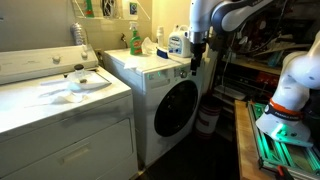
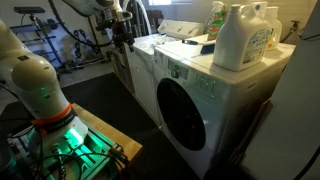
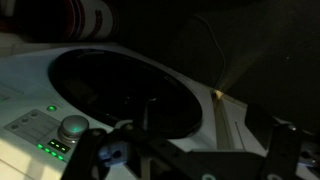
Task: Turn the knob on the washing machine to the right.
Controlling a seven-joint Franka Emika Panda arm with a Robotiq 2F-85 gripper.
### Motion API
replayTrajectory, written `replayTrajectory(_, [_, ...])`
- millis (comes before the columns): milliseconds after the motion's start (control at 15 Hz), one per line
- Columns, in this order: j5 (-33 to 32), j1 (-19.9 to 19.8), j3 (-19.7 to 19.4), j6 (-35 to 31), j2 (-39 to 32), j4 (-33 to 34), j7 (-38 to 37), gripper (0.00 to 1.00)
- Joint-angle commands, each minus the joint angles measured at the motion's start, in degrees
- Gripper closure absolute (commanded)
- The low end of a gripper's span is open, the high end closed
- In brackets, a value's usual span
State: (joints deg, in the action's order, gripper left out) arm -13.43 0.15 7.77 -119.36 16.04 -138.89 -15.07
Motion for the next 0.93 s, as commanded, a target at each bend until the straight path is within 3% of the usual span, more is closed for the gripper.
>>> replayTrajectory(0, [-5.05, -2.76, -0.94, -6.50, 4.76, -7.26, -9.25, 0.00])
replayTrajectory(533, [-16.09, -13.77, -2.09, -16.76, 12.53, -15.63, -24.94, 0.00])
replayTrajectory(867, [-14.23, -16.76, -6.86, -28.04, 9.94, -18.19, -19.52, 0.00])
